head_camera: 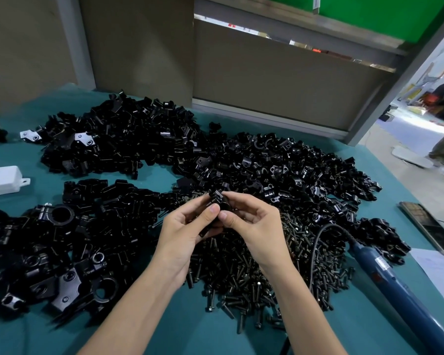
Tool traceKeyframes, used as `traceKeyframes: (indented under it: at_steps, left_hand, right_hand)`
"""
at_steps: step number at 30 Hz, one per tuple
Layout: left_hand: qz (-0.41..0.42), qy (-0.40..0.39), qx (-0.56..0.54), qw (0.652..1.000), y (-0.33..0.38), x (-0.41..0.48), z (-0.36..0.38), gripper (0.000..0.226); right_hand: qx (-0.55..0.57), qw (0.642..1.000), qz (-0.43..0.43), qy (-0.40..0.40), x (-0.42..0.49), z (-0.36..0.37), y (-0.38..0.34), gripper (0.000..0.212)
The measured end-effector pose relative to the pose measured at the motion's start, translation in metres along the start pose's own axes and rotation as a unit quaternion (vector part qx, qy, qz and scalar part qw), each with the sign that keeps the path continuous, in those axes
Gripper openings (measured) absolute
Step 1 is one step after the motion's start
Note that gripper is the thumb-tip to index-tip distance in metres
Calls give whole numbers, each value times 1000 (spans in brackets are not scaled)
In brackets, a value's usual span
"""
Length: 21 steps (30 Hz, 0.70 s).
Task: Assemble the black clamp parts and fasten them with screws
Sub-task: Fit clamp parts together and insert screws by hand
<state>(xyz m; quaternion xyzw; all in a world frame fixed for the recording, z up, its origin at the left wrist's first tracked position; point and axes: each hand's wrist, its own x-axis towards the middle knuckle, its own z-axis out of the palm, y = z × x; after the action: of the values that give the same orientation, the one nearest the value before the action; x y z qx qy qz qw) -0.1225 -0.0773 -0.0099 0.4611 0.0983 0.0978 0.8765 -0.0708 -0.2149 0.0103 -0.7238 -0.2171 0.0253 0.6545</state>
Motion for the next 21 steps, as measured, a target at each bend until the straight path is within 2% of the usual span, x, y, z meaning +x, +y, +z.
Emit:
traceKeyframes:
  at_steps: [5,6,8,10,13,15,17,21]
  left_hand:
    - [-3,-1,-6,1000,0,1,0,45]
    - [-3,-6,-10,1000,0,1,0,47]
    - [-8,-4,-35,999,1,3,0,53]
    - [-16,3,-83,996,1,4,-2,50]
    - [-34,5,-150,988,2,5,-3,46]
    - [-43,6,-172,984,3,5,-3,45]
    - [-47,11,-175,983,3,5,-3,44]
    - [-46,22,-174,983,3,6,-3,38]
  right_hand:
    - [-25,1000,4,-5,0,1,-1,33]
    - [-36,999,1,6,0,-1,-2,28]
    - [-106,991,-22,77,3,-14,-4,19]
    - [-218,960,-28,171,7,-39,-2,21]
    - [-349,904,44,242,9,-77,5,19]
    - [-376,891,69,246,8,-92,10,22]
    - [-368,898,75,229,8,-99,12,28]
    - [-384,909,63,147,19,-98,6,22]
